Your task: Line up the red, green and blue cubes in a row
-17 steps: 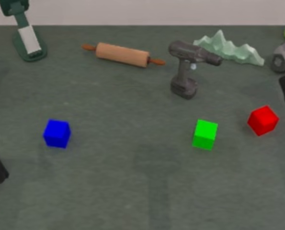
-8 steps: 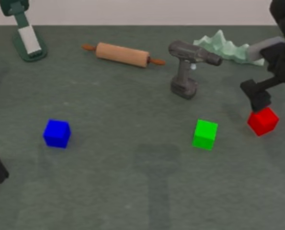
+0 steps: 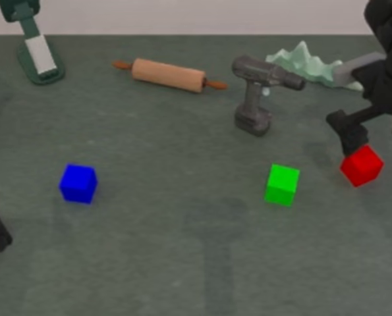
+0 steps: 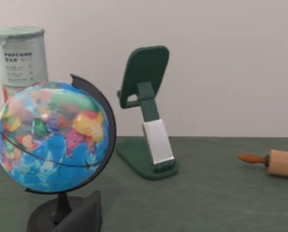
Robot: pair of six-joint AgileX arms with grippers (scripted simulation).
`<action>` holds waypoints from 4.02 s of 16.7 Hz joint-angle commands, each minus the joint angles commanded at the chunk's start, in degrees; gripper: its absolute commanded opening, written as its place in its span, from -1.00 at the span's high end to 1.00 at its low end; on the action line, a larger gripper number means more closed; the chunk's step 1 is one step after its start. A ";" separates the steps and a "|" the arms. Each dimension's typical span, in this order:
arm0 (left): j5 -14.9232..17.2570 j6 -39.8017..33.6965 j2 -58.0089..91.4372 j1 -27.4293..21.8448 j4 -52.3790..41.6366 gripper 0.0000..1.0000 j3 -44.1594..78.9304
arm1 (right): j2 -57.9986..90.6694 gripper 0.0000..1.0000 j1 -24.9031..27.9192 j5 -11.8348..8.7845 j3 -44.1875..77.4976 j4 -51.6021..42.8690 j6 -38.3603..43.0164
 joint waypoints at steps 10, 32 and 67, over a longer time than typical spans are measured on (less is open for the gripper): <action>0.00 0.00 0.00 0.00 0.00 -1.00 0.00 | 7.44 -1.00 0.37 0.05 -9.17 16.54 0.15; 0.00 0.00 0.00 0.00 0.00 -1.00 0.00 | 7.44 1.00 0.37 0.05 -9.17 16.55 0.15; 0.00 0.00 0.00 0.00 0.00 -1.00 0.00 | 20.10 1.00 40.27 1.18 36.99 -16.74 65.06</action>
